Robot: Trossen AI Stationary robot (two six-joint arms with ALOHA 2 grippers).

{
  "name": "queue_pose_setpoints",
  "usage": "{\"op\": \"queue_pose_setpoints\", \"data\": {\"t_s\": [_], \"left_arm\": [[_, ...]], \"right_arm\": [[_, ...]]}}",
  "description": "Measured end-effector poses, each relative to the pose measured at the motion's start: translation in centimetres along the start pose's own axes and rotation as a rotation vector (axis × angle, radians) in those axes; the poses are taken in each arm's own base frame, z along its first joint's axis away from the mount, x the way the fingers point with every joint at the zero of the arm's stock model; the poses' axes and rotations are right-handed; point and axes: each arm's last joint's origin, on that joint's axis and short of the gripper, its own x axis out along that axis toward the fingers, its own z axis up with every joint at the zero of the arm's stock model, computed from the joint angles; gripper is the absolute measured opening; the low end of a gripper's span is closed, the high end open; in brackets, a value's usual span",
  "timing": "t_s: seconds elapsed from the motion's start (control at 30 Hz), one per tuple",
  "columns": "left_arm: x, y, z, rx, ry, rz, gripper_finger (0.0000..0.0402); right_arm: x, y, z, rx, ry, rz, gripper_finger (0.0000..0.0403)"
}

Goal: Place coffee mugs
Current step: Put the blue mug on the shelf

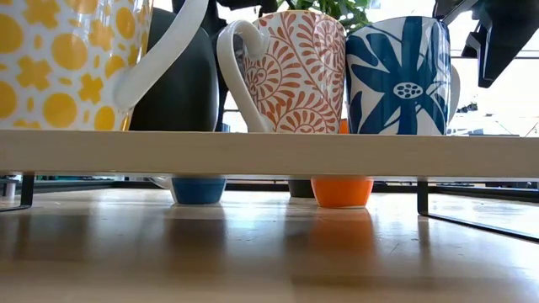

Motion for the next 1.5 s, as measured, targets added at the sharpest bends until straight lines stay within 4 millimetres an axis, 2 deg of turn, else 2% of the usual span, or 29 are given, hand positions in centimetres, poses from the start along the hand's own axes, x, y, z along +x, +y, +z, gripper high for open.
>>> {"op": "queue_pose_setpoints", "data": {"t_s": [0.27,0.5,0.7,0.87,1.03,1.3,1.5], "left_arm": [[-0.2,0.1,0.0,-0.018,-0.011,0.011,0.0092],[-1.5,0.4,-0.1,-0.023,-0.043,-0.013,0.0097],[-3.6,1.0,-0.2,-0.028,-0.086,-0.057,0.0097],[-6.2,1.8,-0.8,0.022,-0.097,-0.131,0.0097],[-8.8,3.4,-1.8,0.062,-0.122,-0.113,0.0097],[-11.4,6.6,-4.4,0.115,-0.065,0.074,0.0097],[-13.3,8.0,-6.7,0.166,-0.057,0.167,0.0097]], "right_arm": [[0.0,0.0,0.0,0.0,0.0,0.0,0.0071],[0.0,0.0,0.0,0.0,0.0,0.0,0.0071],[0.0,0.0,0.0,-0.001,0.0,0.0,0.0071],[0.0,0.0,0.0,-0.007,0.0,0.0,0.0071],[0.0,0.0,0.0,-0.007,0.0,0.0,0.0071],[0.0,0.0,0.0,-0.006,-0.004,-0.005,0.0071],[-0.1,1.0,1.1,-0.087,-0.137,0.078,0.0071]]}}
